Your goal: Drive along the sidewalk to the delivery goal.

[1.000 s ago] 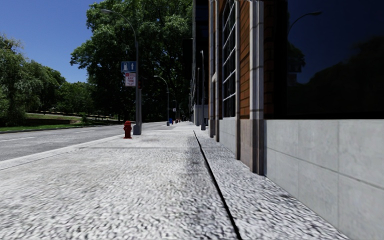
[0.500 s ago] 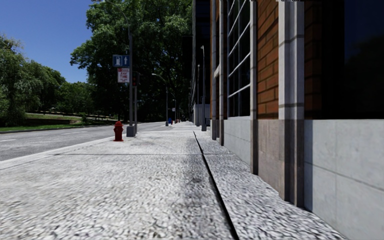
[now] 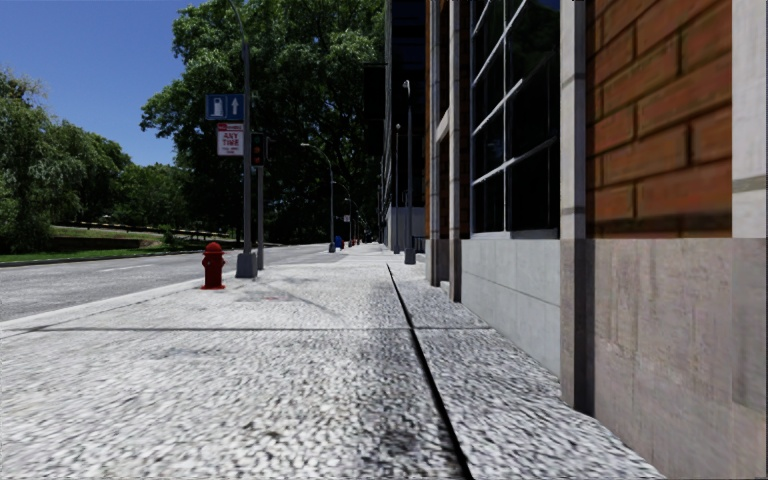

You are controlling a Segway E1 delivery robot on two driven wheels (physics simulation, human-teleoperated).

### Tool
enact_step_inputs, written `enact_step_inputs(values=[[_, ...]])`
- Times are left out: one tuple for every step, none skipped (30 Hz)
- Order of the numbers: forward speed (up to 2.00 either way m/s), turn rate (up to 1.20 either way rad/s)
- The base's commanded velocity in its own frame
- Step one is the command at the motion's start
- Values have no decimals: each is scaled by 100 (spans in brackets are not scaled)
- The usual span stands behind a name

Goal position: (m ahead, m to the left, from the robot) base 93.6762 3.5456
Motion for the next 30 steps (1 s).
enact_step_inputs(values=[[200, 0], [200, 0], [200, 0], [200, 0], [200, 0], [200, 0], [200, 0], [200, 0], [200, 0], [200, 0], [200, 0], [200, 0], [200, 0], [200, 0], [200, 0], [200, 0], [200, 0], [200, 0], [200, 0], [200, 0], [200, 0], [200, 0], [200, 0], [200, 0], [200, 0], [200, 0], [200, 0], [200, 6], [200, 11], [200, 16]])
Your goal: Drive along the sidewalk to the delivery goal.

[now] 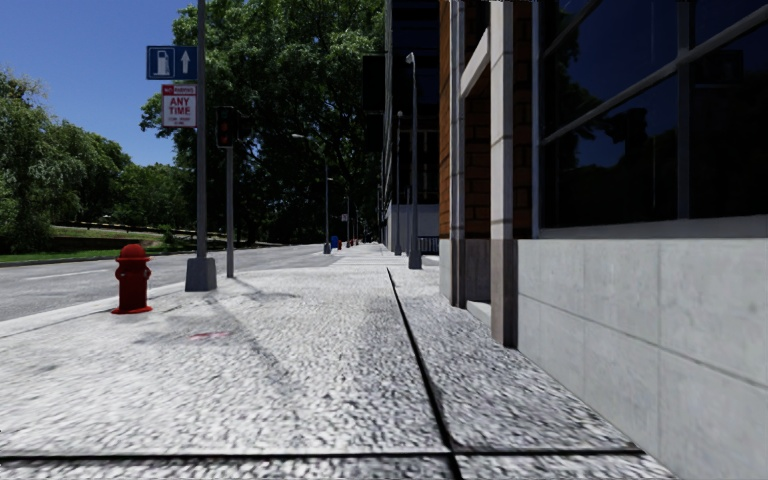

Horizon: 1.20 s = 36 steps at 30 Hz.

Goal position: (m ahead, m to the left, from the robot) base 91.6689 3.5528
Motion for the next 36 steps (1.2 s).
enact_step_inputs(values=[[200, 16], [200, 18], [200, 19], [200, 20], [200, 20], [200, 20], [200, 20], [200, 20], [200, 20], [200, 20], [200, 0], [200, 0], [200, 0], [200, 0], [200, 0], [200, 0], [200, 0], [200, 0], [200, 0], [200, 0], [200, 0], [200, 0], [200, 0], [200, 0], [200, 0], [200, 0], [200, 0], [200, 0], [200, 0], [200, 0], [200, 0], [200, 0], [200, 0], [200, 0], [200, 0], [200, 0]])
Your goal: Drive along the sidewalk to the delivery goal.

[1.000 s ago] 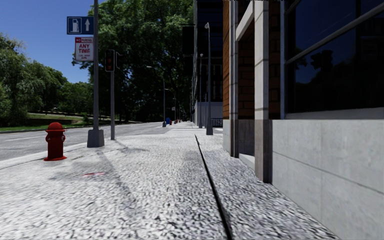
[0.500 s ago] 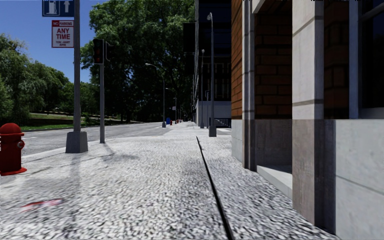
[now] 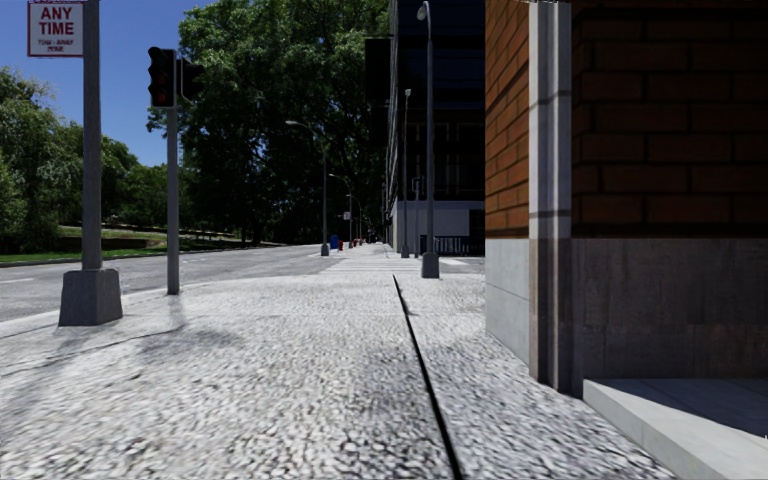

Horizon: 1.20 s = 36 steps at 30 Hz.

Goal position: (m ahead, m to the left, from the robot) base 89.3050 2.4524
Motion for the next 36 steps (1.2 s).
enact_step_inputs(values=[[200, 0], [200, 0], [200, 0], [200, 0], [200, 0], [200, 0], [200, 0], [200, 0], [200, 0], [200, 0], [200, 0], [200, 0], [200, 0], [200, 0], [200, 0], [200, 0], [200, 0], [200, 0], [200, 0], [200, 0], [200, 0], [200, 0], [200, 0], [200, 0], [200, 0], [200, 0], [200, 0], [200, 0], [200, 0], [200, 0], [200, 0], [200, 0], [200, 0], [200, 0], [200, 0], [200, 0]])
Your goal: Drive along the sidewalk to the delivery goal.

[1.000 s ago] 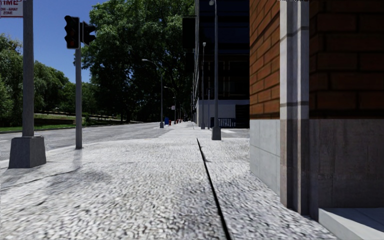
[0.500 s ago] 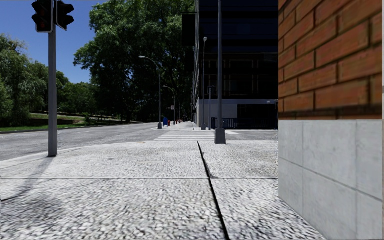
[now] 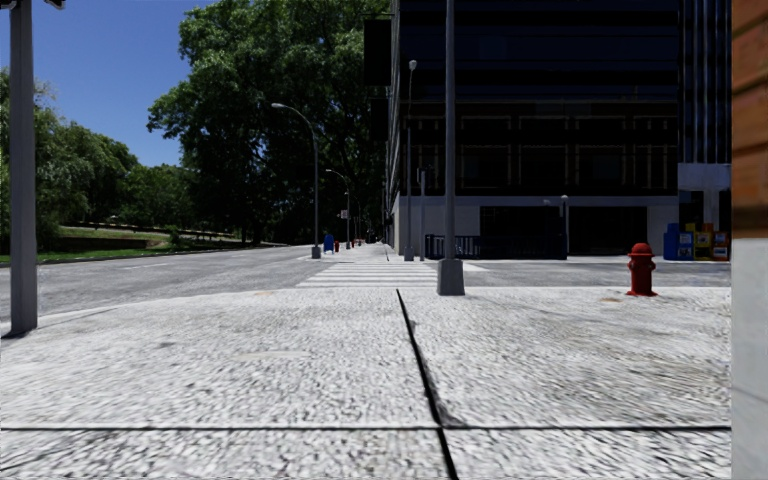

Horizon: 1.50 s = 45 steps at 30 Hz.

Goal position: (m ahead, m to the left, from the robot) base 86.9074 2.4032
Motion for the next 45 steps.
enact_step_inputs(values=[[200, 0], [200, 0], [200, 0], [200, 0], [200, 0], [200, 0], [200, 0], [200, 0], [200, 0], [200, 0], [200, 0], [200, 0], [200, 0], [200, 0], [200, 0], [200, 0], [200, 0], [200, 0], [200, 0], [200, 0], [200, 0], [200, 0], [200, 0], [200, 0], [200, 0], [200, 0], [200, 0], [200, 0], [200, 0], [200, 0], [200, 0], [200, 0], [200, 0], [200, 0], [200, 0], [200, 0], [200, 0], [200, 0], [200, 0], [200, 0], [200, 0], [200, 0], [200, 0], [200, 0], [200, 0]])
